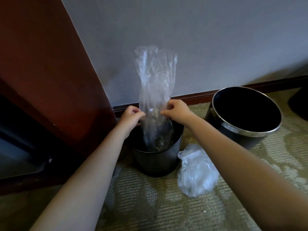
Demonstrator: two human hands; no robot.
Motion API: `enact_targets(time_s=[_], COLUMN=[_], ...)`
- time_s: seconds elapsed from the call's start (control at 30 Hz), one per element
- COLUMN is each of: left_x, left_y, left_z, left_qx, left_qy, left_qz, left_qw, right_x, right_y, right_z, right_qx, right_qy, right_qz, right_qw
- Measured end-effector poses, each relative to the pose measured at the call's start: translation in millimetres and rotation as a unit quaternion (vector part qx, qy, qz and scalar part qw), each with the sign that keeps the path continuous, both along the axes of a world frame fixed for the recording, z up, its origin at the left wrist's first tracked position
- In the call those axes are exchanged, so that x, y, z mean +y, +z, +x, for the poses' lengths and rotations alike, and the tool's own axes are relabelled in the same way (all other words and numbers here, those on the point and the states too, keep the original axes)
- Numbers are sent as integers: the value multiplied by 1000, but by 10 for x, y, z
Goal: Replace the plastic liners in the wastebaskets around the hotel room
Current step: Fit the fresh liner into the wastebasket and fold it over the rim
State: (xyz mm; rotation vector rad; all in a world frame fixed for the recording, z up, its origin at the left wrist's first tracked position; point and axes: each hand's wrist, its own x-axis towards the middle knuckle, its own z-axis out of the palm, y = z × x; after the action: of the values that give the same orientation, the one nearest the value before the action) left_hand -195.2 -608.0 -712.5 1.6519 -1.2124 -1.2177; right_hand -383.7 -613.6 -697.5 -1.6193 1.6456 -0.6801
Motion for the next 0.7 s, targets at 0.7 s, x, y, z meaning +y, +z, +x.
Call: enact_targets(time_s=[0.7], left_x=[-19], left_y=[87], left_z=[-37], left_qx=[12], left_qy=[-26], left_qz=[-94], left_qw=[995], right_x=[76], right_y=[132], right_z=[-71], right_qx=[-173], right_qy=[-31], right_qz=[19], right_qw=[984])
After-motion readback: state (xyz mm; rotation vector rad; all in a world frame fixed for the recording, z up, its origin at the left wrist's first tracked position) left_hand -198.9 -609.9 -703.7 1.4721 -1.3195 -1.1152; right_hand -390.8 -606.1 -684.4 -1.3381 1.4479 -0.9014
